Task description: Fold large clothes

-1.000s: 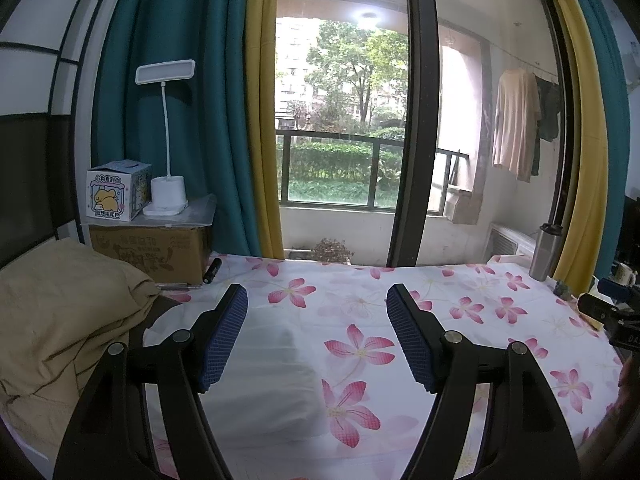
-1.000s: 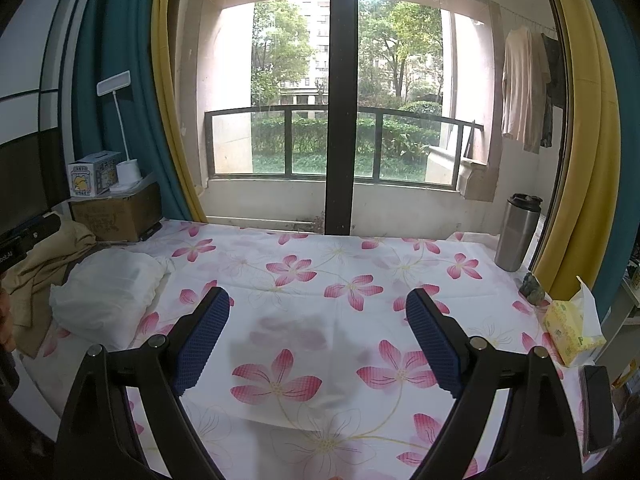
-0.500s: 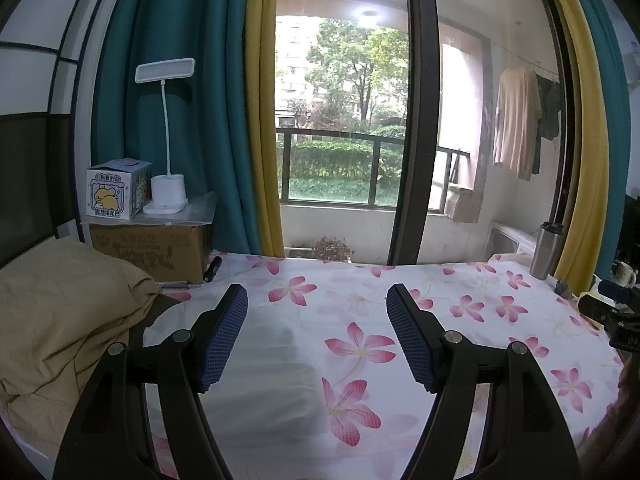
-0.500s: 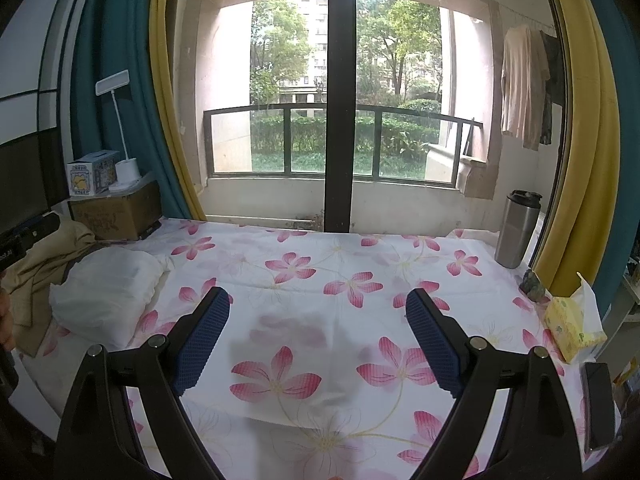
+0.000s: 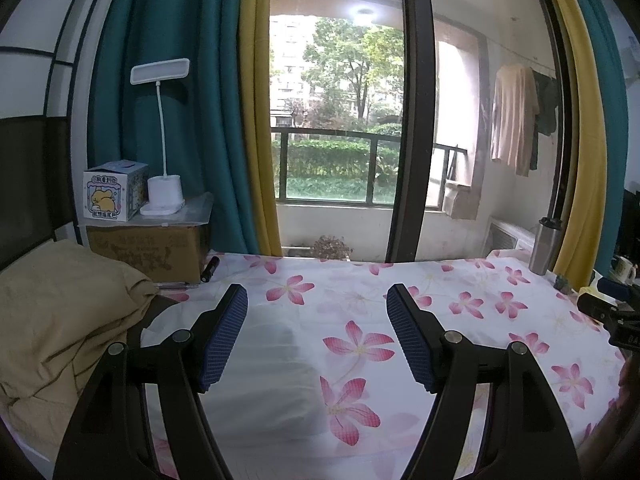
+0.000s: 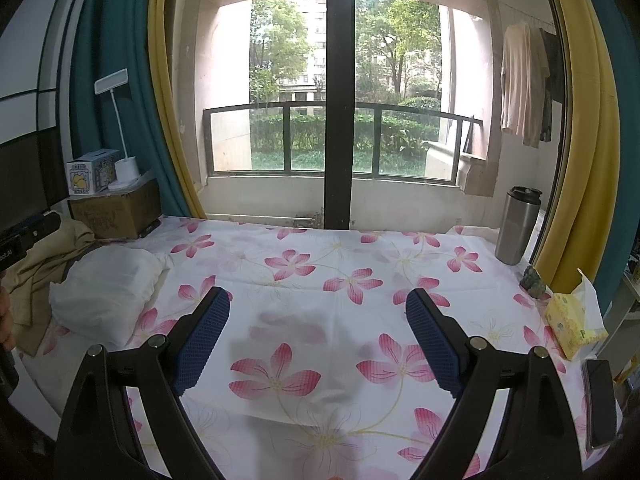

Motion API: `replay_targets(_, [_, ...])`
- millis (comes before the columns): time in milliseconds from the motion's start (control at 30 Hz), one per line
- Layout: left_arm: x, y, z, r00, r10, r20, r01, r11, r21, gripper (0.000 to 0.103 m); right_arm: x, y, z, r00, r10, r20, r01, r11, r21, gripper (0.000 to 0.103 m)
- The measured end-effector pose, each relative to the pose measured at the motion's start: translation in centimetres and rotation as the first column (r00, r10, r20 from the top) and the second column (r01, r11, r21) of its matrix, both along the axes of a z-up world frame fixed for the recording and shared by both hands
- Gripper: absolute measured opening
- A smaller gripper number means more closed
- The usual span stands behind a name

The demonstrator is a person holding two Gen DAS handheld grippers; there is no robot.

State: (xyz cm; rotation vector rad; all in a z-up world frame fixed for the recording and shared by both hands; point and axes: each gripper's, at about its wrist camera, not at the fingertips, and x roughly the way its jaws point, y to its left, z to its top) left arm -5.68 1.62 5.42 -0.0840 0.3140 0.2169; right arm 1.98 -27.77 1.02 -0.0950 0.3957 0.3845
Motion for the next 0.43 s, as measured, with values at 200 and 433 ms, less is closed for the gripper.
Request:
replay_targets(200, [-0.03,-0.13,-0.06,1.000,-0.008,-0.003,0.008,1.000,0.005,0.075,-0.04,-0.06,-0.03,1.000,-0.001,-0.001,0.001,1.000,0.001,0.089])
replay_targets(433, [0.23,-0.32,-0.15,1.000,-0.010,-0.012,0.010,1.000,0.011,0.075,0.05,-0.12,-0.42,1.000,-0.005,-0.009,0.005,1.000,-0.002,0.089])
